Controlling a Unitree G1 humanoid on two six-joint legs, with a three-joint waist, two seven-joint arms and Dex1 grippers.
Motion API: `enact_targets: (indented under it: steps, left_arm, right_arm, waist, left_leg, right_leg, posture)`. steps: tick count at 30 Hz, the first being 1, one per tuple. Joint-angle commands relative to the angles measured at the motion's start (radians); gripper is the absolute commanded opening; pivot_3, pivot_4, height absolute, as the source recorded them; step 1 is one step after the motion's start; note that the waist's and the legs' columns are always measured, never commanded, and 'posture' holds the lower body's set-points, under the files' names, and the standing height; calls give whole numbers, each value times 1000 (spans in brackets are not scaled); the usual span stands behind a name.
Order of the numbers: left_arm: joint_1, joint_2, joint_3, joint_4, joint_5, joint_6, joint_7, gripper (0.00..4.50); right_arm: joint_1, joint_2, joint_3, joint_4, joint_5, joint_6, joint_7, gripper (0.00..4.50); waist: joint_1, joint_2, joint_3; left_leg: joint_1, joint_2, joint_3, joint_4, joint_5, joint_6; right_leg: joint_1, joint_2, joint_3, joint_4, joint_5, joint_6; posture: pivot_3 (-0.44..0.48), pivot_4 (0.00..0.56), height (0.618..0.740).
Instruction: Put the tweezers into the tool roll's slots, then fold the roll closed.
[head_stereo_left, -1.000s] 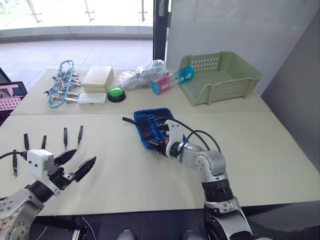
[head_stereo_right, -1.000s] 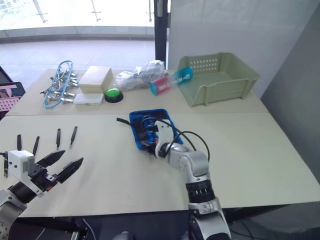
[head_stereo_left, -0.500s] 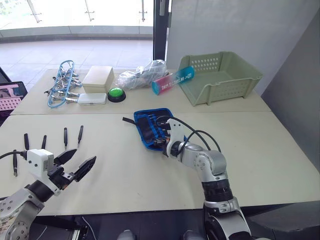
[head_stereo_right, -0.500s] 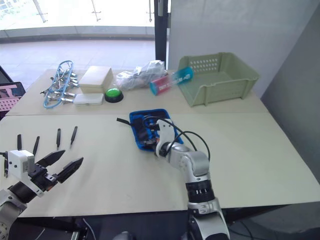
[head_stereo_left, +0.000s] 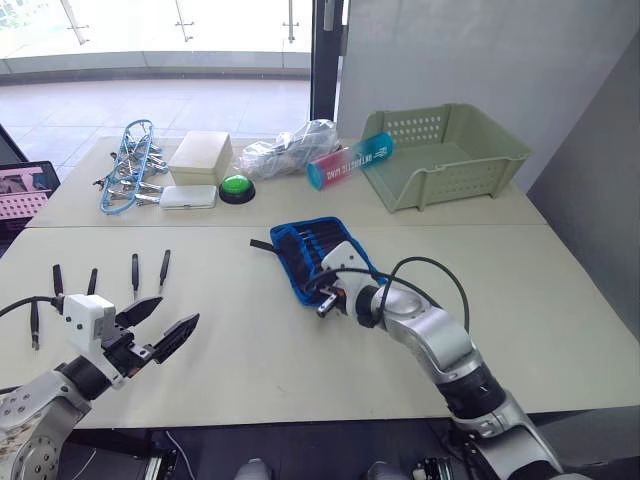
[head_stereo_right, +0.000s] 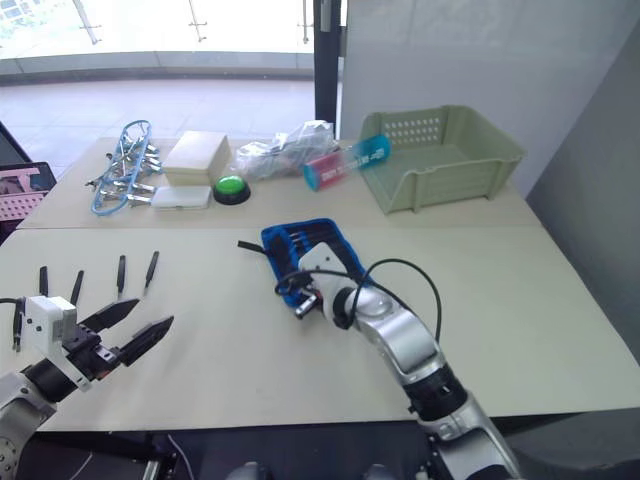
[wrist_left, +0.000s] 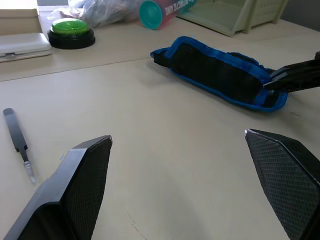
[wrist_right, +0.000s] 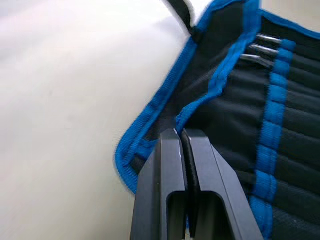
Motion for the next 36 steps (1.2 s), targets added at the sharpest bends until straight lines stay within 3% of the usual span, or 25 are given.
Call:
enact_targets:
  steps: [1,6,12,16,19,23,29,35,36]
  left_arm:
    - [-77,55,-38,53,13,0,-67,4500]
    - [-274,150,-158,208,69,-31,-210,4500]
    - [-508,201,-325,433,180,-114,-421,4500]
    - [-727,193,-433,637,268,-195,-564,4500]
    - [-923,163,-535,873,372,-323,-706,4500]
    - [-1087,117,-624,1138,506,-530,-806,4500]
    - [-1260,11,-666,1429,632,-738,-810,4500]
    - [-1318,-52,-658,1536,687,-794,-813,4500]
    - [-1322,-55,-656,1543,693,-802,-818,4236]
  right_arm:
    - [11,-23,18,-58,-38,-95,57,16]
    - [43,-107,43,-126,-86,-252,172,16]
    - [89,-192,48,-157,-123,-377,284,16]
    - [112,-229,38,-166,-135,-433,342,16]
    - [121,-237,24,-181,-134,-451,367,16]
    - [123,-243,18,-181,-149,-471,388,16]
    - [130,-237,16,-201,-170,-468,391,16]
    - [147,-237,13,-228,-181,-448,395,16]
    - [148,-238,12,-230,-182,-446,395,2]
  waist:
    - [-1,0,0]
    - [1,0,0]
    - [2,-1,1]
    - [9,-1,1]
    - [14,-2,1]
    - [14,-2,1]
    - [14,-6,4]
    - [10,-7,4]
    - [10,-7,4]
  left_leg:
    - [0,0,0,0,0,0]
    - [0,0,0,0,0,-1]
    - [0,0,1,0,1,-1]
    - [-1,0,1,1,1,-1]
    - [0,0,1,2,1,-1]
    - [0,-1,1,2,1,-1]
    - [-1,-1,1,2,1,-1]
    - [-1,-1,1,2,1,-1]
    - [-1,-1,1,2,1,-1]
  right_leg:
    - [0,0,0,0,0,0]
    - [0,0,0,0,0,0]
    - [0,0,-1,1,0,0]
    - [0,0,-1,0,0,0]
    - [0,0,-1,1,0,0]
    - [1,0,-2,1,0,0]
    - [1,0,-3,1,0,0]
    - [1,0,-3,1,0,1]
    - [1,0,-3,1,0,1]
  posture:
    - [0,150,716]
    - [0,150,716]
    - [0,150,716]
    - [0,150,716]
    - [0,150,716]
    - [0,150,716]
    - [0,150,716]
    - [0,150,716]
    - [0,150,716]
